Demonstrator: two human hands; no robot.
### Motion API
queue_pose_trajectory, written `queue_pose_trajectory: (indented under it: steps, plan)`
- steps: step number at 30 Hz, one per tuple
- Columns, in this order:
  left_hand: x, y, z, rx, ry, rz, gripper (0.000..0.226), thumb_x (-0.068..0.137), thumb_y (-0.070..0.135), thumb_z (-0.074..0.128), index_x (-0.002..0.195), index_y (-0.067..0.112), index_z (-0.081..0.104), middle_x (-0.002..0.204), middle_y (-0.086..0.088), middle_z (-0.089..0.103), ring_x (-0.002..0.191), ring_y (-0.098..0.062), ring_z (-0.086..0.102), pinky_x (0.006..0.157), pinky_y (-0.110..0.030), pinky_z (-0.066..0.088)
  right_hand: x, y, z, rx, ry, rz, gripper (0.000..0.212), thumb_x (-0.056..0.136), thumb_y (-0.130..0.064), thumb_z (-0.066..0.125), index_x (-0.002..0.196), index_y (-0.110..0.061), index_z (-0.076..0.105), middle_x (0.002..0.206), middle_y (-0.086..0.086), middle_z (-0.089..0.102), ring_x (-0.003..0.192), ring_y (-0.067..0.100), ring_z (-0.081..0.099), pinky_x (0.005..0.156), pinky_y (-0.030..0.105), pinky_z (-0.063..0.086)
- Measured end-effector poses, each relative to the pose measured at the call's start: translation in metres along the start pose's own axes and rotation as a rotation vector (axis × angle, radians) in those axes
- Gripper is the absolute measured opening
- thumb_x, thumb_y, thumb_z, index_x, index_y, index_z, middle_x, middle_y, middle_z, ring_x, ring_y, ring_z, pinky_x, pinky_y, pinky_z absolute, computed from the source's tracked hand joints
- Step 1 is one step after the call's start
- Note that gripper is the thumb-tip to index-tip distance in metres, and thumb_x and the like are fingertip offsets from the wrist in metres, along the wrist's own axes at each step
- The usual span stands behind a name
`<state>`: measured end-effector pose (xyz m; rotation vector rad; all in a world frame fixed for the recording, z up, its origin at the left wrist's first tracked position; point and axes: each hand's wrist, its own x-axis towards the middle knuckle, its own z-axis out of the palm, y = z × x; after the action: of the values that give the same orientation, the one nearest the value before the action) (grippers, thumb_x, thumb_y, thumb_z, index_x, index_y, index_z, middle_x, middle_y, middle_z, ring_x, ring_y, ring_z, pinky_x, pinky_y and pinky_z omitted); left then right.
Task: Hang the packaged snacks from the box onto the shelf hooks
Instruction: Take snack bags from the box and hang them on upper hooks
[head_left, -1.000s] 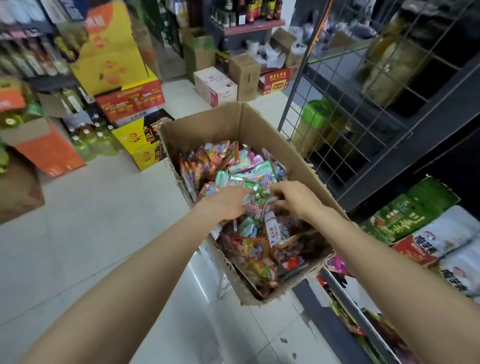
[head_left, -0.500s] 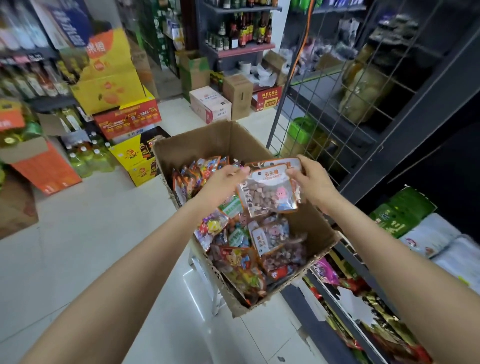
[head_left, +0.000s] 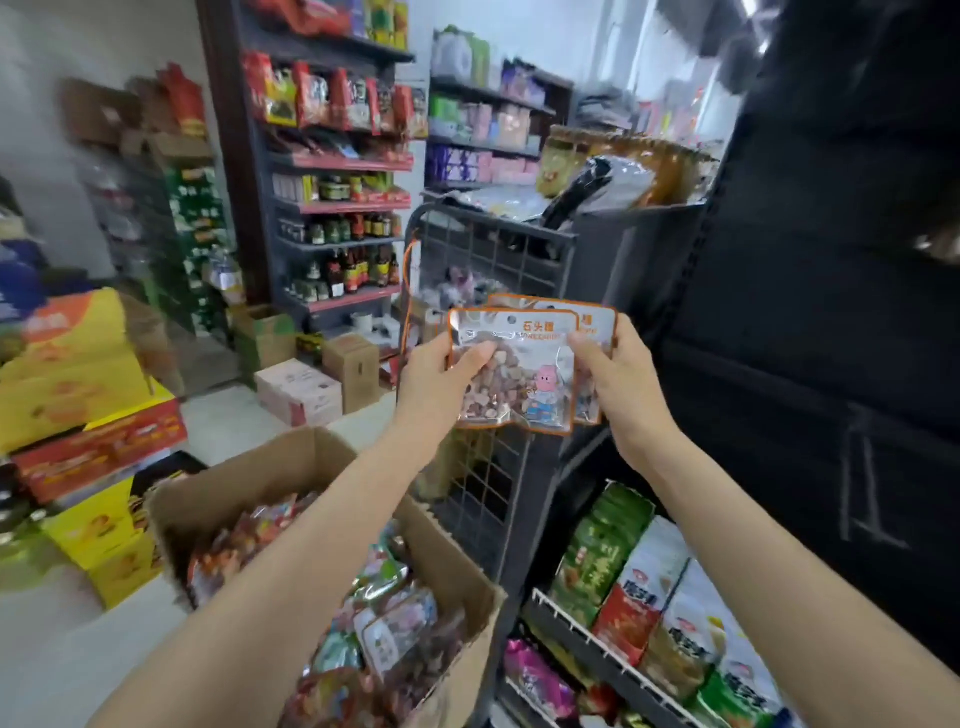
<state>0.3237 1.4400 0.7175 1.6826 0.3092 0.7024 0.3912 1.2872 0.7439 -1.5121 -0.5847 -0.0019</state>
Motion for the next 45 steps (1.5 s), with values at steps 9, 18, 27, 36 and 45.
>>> queue_pose_trajectory:
  steps: [9,18,27,36,45]
  plan:
    - [0.001,0.121,0.124,-0.061,-0.089,0.238,0.010,0.093,0.027,0.056,0.085,0.023,0.062,0.085,0.002,0.066,0.087,-0.019,0.065,0.084,-0.038,0.053,-0.013,-0.090,-0.142,-0.197,0.284,-0.229,0.063,0.096,0.003,0.034,0.129,-0.051,0.036,0.112,0.002,0.062,0.094,0.022,0.066,0.077,0.040,0.057]
    - [-0.019,0.208,0.208,-0.057,-0.052,0.447,0.018,0.096,0.032,0.049,0.095,0.016,0.056,0.090,0.003,0.059,0.087,-0.013,0.057,0.060,-0.014,0.037,-0.018,-0.148,-0.228,-0.462,0.682,-0.376,0.032,0.096,-0.002,0.044,0.119,-0.018,0.060,0.106,-0.012,0.057,0.079,-0.017,0.050,0.069,-0.005,0.035]
    - [-0.015,0.226,0.225,-0.002,0.001,0.471,0.027,0.096,0.033,0.048,0.112,0.014,0.057,0.109,-0.004,0.063,0.104,-0.022,0.058,0.089,-0.041,0.049,-0.007,-0.166,-0.263,-0.607,0.721,-0.405,0.033,0.091,-0.013,0.061,0.123,-0.016,0.061,0.123,-0.005,0.060,0.104,-0.001,0.043,0.070,-0.012,0.026]
    - [-0.013,0.222,0.222,0.014,-0.044,0.475,0.024,0.096,0.034,0.049,0.109,0.016,0.059,0.098,0.004,0.063,0.088,-0.011,0.061,0.076,-0.027,0.051,0.012,-0.158,-0.271,-0.727,0.731,-0.306,0.037,0.093,-0.011,0.056,0.130,-0.018,0.056,0.124,0.001,0.061,0.091,0.012,0.058,0.072,0.014,0.040]
    - [-0.013,0.219,0.225,-0.059,-0.177,0.471,0.018,0.094,0.030,0.053,0.107,0.019,0.060,0.104,0.001,0.069,0.089,-0.010,0.066,0.078,-0.027,0.055,0.036,-0.150,-0.289,-0.867,0.623,0.022,0.039,0.093,-0.003,0.053,0.131,-0.003,0.050,0.144,0.019,0.027,0.132,0.031,0.032,0.106,0.032,0.032]
